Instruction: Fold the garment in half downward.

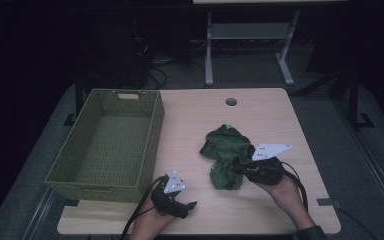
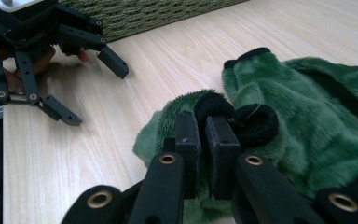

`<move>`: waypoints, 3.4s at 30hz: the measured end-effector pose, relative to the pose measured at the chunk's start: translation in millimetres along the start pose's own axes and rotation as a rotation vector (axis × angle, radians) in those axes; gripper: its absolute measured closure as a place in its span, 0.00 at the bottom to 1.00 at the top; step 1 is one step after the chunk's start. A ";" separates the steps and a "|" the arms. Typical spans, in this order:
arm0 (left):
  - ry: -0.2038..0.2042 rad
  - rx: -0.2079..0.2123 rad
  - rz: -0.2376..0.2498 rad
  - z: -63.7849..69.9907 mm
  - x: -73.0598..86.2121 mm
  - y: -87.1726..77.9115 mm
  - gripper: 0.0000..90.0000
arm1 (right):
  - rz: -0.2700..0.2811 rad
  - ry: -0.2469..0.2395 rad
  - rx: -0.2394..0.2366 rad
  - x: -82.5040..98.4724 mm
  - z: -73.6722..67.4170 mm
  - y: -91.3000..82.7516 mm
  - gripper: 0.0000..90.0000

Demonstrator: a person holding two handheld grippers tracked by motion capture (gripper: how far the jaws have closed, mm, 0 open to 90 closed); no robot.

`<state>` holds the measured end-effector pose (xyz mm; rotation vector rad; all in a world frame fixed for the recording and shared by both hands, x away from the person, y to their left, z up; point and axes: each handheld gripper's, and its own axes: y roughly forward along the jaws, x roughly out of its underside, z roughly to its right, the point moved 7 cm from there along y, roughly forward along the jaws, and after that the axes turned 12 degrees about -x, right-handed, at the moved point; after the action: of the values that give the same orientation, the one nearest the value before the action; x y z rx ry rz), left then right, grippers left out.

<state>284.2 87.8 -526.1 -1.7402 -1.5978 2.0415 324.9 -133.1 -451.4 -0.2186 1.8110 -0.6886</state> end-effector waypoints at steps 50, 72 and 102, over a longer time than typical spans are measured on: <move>-0.009 0.011 0.005 -4.8 -18.1 -0.5 0.16 | -0.085 0.118 0.022 5.9 32.0 37.2 0.84; -0.031 0.036 0.067 -56.4 -107.2 26.4 0.43 | -0.005 0.197 0.175 -11.3 97.2 -18.1 0.68; -0.087 0.025 -0.082 -108.2 -132.3 142.5 0.62 | -0.130 0.306 0.224 24.3 161.2 26.9 0.72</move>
<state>493.6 14.1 -512.2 -1.5707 -1.6298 2.1172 469.1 -178.4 -518.1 -0.0840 2.0010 -1.0562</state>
